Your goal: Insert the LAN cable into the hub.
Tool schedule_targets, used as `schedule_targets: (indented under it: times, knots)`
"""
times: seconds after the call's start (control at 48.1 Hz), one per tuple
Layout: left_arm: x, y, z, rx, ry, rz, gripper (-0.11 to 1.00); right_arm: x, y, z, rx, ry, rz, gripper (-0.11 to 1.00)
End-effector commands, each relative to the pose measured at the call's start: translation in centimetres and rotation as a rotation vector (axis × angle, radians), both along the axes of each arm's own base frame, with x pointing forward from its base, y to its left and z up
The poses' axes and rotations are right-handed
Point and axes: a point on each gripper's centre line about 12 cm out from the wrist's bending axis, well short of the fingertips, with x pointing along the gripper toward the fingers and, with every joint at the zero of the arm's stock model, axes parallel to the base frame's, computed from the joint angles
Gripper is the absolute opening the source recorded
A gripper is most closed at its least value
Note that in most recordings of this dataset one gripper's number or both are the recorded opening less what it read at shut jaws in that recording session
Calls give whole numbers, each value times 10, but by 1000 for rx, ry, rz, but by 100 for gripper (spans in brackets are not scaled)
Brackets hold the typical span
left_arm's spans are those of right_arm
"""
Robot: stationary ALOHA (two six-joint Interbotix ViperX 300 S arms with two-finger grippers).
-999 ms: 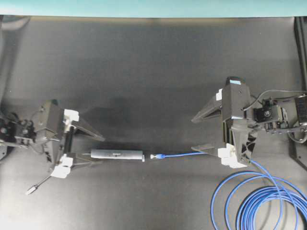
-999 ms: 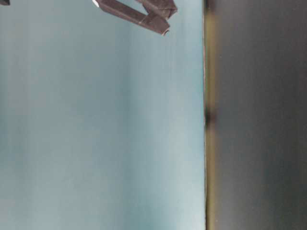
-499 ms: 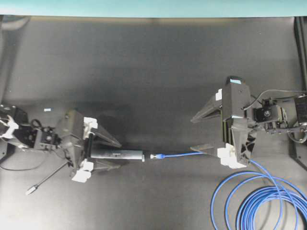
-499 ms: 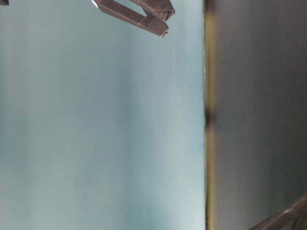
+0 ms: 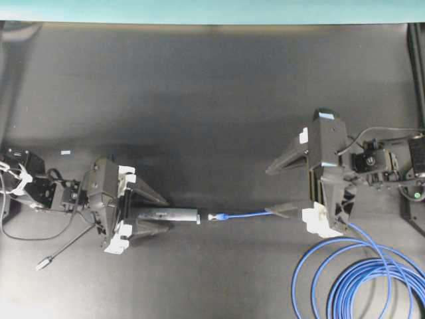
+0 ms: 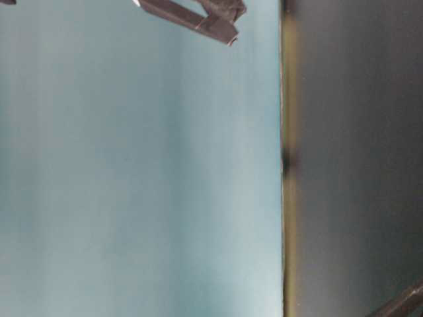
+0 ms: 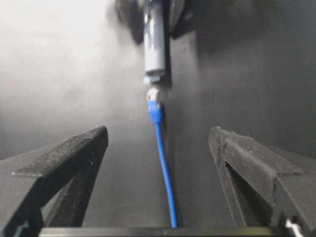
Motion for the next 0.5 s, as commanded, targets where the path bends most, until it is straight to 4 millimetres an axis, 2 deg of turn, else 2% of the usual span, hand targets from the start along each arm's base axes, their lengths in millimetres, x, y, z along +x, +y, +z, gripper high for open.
schedule_targets:
  times: [0.0,0.104,0.291,0.478]
  knots:
    - [0,-4,-1,8,2,-16,53,0,4,0,12,-3,6,80]
    - [2,-5,5,18,-17,-23,29,-2,5,-5,12,5,9,80]
    - [10,0,31,38,-27,-10,29,1,5,-17,9,-5,8,80]
    - [15,3,63,64,41,-2,29,11,8,-42,-6,27,15,80]
